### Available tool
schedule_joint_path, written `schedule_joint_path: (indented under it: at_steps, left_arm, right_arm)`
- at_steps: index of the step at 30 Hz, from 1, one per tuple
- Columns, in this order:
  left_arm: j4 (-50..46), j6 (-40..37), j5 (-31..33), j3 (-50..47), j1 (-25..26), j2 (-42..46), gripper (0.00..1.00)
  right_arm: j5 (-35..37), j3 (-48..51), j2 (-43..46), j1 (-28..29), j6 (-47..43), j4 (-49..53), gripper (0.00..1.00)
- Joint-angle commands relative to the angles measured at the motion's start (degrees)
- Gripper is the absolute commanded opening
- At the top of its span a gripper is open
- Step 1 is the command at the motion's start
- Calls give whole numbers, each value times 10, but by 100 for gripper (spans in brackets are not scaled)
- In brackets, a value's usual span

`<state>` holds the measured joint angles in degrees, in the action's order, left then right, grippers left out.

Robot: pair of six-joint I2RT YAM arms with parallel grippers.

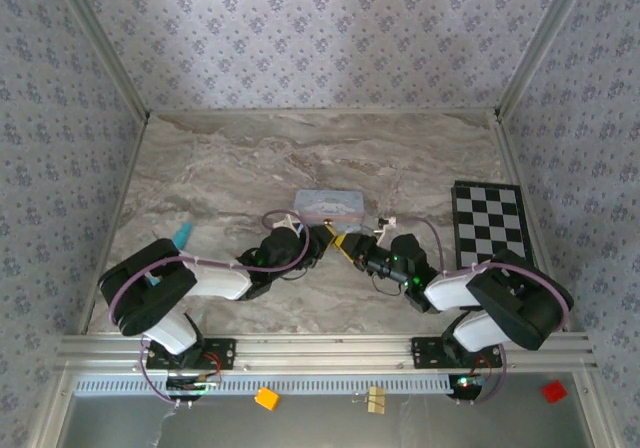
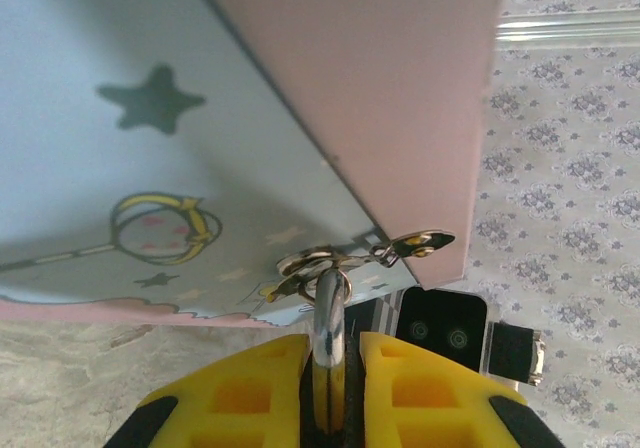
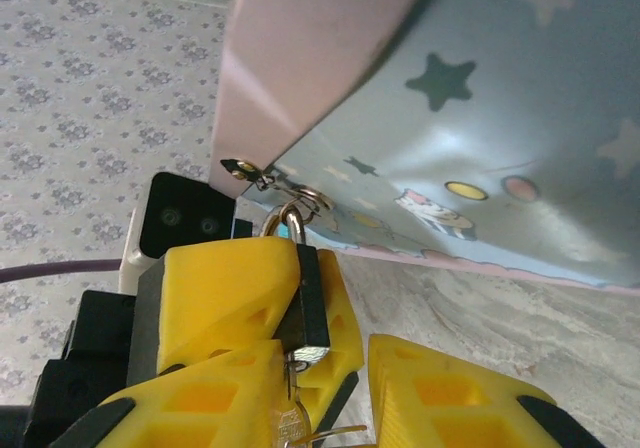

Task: Unlock a padlock with a key

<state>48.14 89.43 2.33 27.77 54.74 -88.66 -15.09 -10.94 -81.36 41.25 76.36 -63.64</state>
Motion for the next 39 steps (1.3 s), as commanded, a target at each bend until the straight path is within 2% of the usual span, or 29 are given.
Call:
schedule_joint_path:
  at_steps: [1,15,19,26,31,39]
  left_arm:
    - [34,-13,-40,8,3,19,0]
    - [30,-14,-42,7,-5,24,0]
    - [28,-15,-42,6,-8,24,0]
    - [33,-15,-43,2,-11,19,0]
    - [39,-15,-45,4,-11,12,0]
    - [47,-15,-46,5,-10,8,0]
  right_arm:
    - [-19,0,-1,0,-5,-55,29]
    - [-5,25,21,10,-8,-35,38]
    - [19,35,74,12,-26,48,41]
    - [65,30,248,22,-70,248,44]
    - [67,22,326,22,-67,324,41]
    - [78,24,260,60,-7,232,32]
